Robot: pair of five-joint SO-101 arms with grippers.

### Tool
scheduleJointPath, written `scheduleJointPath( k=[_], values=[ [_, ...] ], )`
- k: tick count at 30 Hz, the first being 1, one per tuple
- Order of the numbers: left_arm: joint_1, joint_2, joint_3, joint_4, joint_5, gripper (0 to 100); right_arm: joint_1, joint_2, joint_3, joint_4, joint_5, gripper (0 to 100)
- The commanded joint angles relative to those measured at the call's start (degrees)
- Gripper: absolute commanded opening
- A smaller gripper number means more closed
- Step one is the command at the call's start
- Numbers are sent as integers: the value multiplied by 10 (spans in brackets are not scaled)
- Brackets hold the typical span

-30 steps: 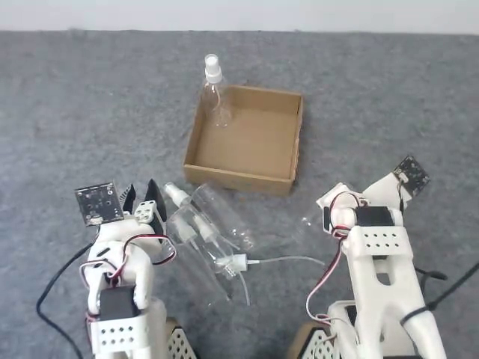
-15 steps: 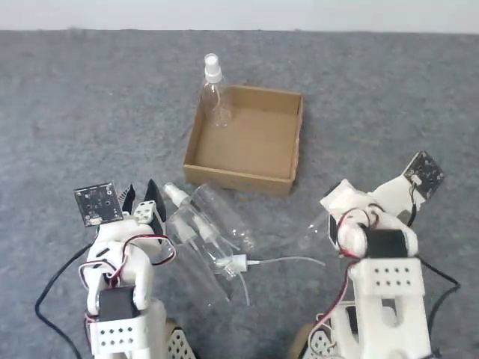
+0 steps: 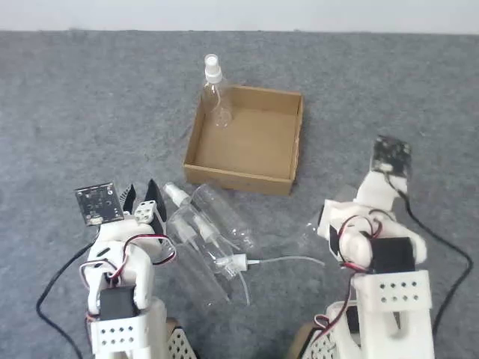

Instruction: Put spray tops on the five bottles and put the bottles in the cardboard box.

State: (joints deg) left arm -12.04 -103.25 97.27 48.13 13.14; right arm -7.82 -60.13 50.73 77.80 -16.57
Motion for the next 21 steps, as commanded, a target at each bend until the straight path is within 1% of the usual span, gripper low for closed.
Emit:
scheduleJointPath(
  k=[1,4,10,14,21],
  values=[
    [0,-10,-7,-1,-4,130,-4,93,-145,68,146,102],
    [0,-10,-7,-1,-4,130,-4,175,-207,95,222,95],
    [0,-10,-7,-2,-4,130,-4,295,-266,109,276,95],
    [1,-10,-7,-2,-4,130,-7,322,-271,104,331,95],
    [2,-10,-7,-2,-4,130,-7,324,-271,102,498,95]
  ],
)
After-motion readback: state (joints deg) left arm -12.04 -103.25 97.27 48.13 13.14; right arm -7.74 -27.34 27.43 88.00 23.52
